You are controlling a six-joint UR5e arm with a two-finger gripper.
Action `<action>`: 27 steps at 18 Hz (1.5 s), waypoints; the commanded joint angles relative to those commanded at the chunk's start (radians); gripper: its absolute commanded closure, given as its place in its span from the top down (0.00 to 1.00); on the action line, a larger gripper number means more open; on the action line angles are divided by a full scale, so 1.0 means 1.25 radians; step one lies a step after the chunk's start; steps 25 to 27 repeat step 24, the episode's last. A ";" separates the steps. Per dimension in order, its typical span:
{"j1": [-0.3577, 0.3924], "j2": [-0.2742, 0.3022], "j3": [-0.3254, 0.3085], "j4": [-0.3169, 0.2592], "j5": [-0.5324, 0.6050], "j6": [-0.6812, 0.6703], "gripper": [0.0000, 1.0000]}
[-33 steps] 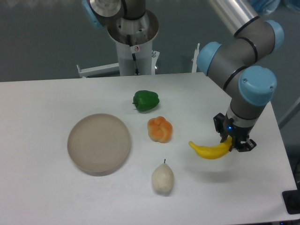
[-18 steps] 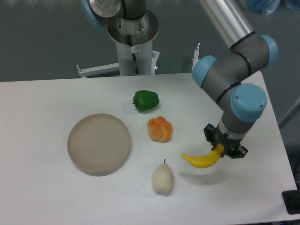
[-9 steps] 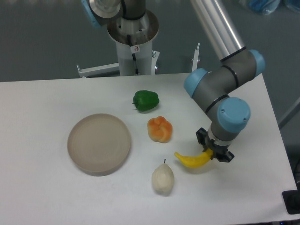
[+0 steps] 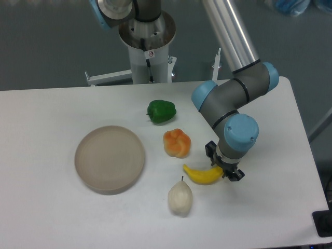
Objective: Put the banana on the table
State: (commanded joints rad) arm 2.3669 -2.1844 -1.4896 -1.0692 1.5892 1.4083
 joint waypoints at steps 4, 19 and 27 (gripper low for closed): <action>0.009 0.018 0.042 -0.010 -0.009 0.011 1.00; 0.058 0.023 0.180 -0.180 -0.036 0.123 1.00; 0.055 0.021 0.179 -0.174 -0.029 0.124 1.00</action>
